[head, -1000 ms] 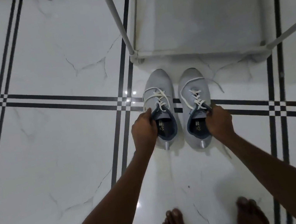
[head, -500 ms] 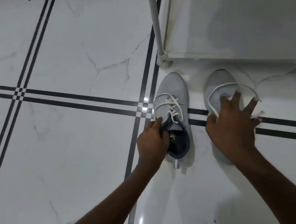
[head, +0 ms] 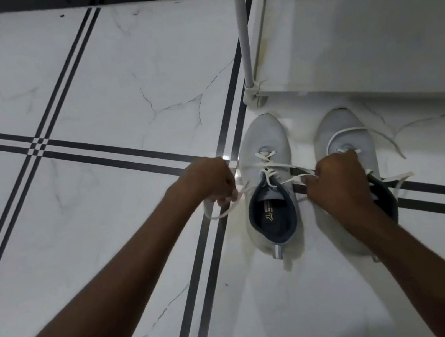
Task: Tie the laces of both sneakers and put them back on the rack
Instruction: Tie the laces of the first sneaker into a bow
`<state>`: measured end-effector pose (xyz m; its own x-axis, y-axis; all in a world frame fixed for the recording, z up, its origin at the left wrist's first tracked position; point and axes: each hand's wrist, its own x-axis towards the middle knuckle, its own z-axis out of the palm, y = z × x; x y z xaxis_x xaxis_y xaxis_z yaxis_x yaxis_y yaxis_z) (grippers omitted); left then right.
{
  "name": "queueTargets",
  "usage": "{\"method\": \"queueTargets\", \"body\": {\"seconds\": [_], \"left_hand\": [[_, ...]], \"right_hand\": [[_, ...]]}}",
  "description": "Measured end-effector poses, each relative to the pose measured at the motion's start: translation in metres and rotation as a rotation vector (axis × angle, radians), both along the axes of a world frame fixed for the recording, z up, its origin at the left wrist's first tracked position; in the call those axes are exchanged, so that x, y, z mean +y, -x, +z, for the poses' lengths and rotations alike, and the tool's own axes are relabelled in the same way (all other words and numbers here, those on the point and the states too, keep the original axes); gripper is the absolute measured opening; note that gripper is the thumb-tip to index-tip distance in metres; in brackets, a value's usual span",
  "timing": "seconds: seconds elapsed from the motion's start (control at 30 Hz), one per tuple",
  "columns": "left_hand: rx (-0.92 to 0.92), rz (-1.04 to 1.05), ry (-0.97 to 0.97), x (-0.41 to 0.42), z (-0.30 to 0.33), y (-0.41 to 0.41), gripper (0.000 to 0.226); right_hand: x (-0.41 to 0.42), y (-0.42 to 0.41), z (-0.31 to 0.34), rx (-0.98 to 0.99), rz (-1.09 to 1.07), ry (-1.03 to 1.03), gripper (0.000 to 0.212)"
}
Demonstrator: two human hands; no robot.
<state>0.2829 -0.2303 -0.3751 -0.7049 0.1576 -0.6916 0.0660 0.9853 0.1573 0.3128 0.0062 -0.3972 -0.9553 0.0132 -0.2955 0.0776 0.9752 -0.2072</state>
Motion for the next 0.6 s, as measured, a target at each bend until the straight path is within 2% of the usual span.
{"method": "queueTargets", "body": {"seconds": [0.07,0.13,0.2,0.27,0.33,0.43,0.5,0.6], "left_hand": [[0.024,-0.055,0.058,0.0,-0.012,-0.008,0.023],[0.093,-0.003,-0.072,0.004,-0.023,-0.015,0.031],[0.15,0.089,-0.236,0.009,-0.029,-0.02,0.033],[0.187,0.139,-0.32,0.013,-0.028,-0.02,0.032],[0.216,0.186,-0.388,0.013,-0.026,-0.018,0.03],[0.262,0.169,-0.354,0.015,-0.028,-0.018,0.027],[0.293,0.156,-0.311,0.018,-0.033,-0.022,0.023],[0.339,0.222,-0.312,0.013,-0.043,-0.027,0.018]], "right_hand": [[-0.001,0.001,0.015,-0.135,-0.038,-0.035,0.033],[-0.009,0.002,0.025,-0.189,0.056,-0.07,0.032],[-0.021,0.0,0.026,-0.101,0.185,-0.096,0.029],[-0.03,-0.003,0.019,0.018,0.264,0.058,0.019],[-0.03,-0.005,0.011,0.04,0.156,0.321,0.011],[-0.022,-0.007,-0.005,-0.001,-0.055,0.542,0.007],[-0.018,-0.006,-0.014,-0.074,-0.059,0.571,0.015],[-0.006,-0.003,-0.026,-0.148,0.064,0.47,0.03]]}}
